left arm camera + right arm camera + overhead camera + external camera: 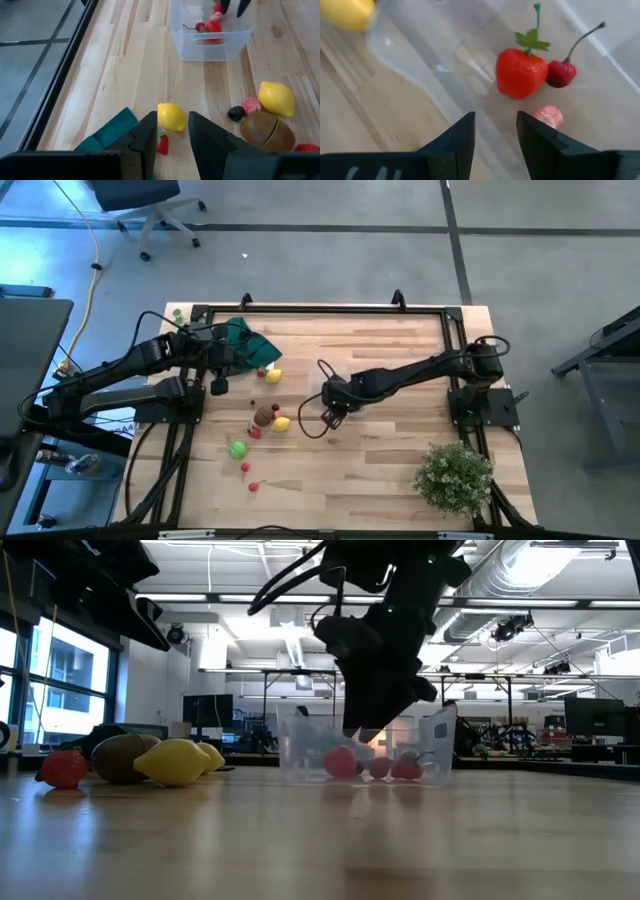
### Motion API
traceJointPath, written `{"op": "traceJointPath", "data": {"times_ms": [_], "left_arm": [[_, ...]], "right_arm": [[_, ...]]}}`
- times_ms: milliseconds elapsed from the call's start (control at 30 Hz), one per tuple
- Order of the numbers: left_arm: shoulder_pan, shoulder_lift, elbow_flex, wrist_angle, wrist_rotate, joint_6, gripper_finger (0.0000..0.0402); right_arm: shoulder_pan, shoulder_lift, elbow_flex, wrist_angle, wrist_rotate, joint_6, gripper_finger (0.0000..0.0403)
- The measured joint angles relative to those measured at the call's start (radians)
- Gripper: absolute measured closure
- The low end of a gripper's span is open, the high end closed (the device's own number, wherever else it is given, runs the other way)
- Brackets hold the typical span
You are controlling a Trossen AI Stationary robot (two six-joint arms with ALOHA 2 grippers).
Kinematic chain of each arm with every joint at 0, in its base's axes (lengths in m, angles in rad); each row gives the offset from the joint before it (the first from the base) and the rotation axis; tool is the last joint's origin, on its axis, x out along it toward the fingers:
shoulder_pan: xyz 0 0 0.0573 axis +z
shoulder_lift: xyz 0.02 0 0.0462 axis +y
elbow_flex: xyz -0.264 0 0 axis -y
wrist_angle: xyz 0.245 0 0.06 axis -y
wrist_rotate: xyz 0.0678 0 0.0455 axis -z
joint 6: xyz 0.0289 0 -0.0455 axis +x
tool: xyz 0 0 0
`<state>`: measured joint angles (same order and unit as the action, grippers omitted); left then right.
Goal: Pick and placing Produce into tupperware
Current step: Adjust the transparent bin on the table
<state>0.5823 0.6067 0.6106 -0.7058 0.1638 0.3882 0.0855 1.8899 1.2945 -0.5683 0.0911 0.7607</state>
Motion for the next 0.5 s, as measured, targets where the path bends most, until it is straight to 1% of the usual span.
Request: {"op": "traceJointPath", "data": {"times_ms": [133,267,500], "left_arm": [[0.000,0.000,0.000,0.000,0.000,0.000,0.0302],[0.000,0.000,0.000,0.000,0.000,0.000,0.0302],[0.000,0.000,0.000,0.000,0.000,0.000,0.0302]], "right_arm": [[0.030,0.039,-0.001,0.054,-0.018,0.029,0.0268],[0.056,0.040,0.000,0.115,0.004,0.044,0.0268],[0.101,0.041,0.000,0.135,0.022,0.071,0.0268]]}}
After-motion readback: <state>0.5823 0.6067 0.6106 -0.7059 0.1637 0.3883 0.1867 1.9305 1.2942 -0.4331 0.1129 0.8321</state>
